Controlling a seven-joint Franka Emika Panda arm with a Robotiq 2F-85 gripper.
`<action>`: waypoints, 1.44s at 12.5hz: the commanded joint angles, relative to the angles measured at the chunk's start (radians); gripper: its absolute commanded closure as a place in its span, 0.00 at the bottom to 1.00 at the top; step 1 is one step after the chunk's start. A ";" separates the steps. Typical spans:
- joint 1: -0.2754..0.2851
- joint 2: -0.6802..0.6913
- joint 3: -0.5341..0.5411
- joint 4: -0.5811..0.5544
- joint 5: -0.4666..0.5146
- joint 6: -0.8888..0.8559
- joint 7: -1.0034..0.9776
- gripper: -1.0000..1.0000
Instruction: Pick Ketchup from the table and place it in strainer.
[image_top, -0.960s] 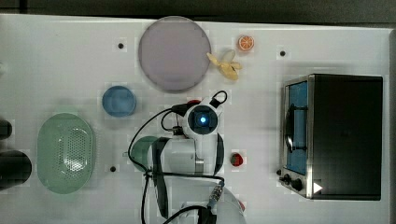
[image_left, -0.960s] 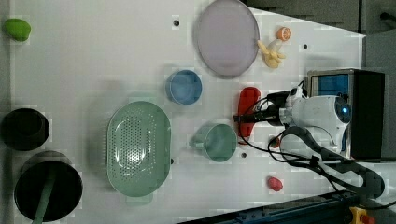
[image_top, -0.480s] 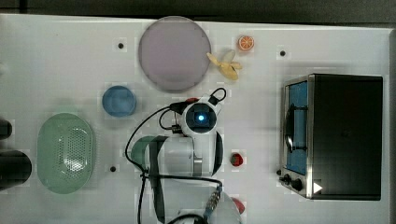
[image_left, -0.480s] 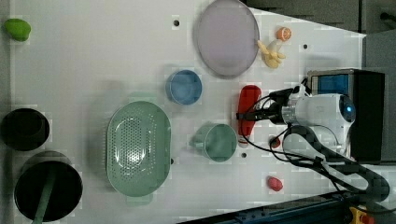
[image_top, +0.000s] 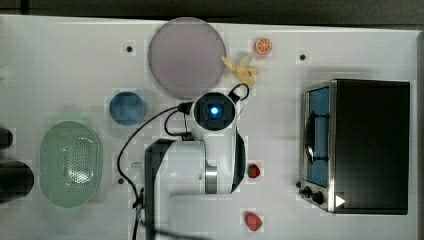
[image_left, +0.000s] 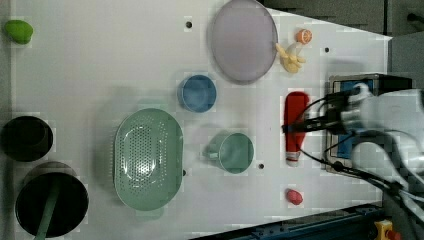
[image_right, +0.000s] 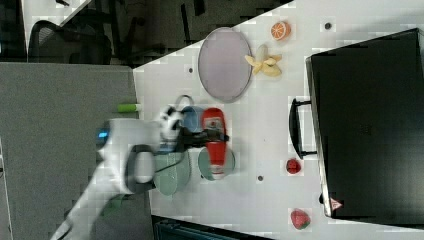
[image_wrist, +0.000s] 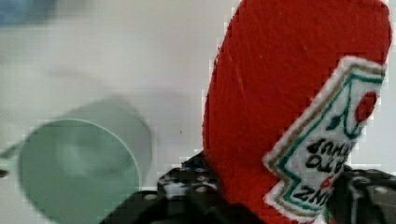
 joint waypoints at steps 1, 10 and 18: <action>0.009 -0.143 0.027 0.111 0.001 -0.154 0.136 0.39; 0.063 -0.192 0.313 0.196 0.041 -0.288 0.560 0.39; 0.076 0.007 0.569 0.198 0.037 -0.029 0.874 0.39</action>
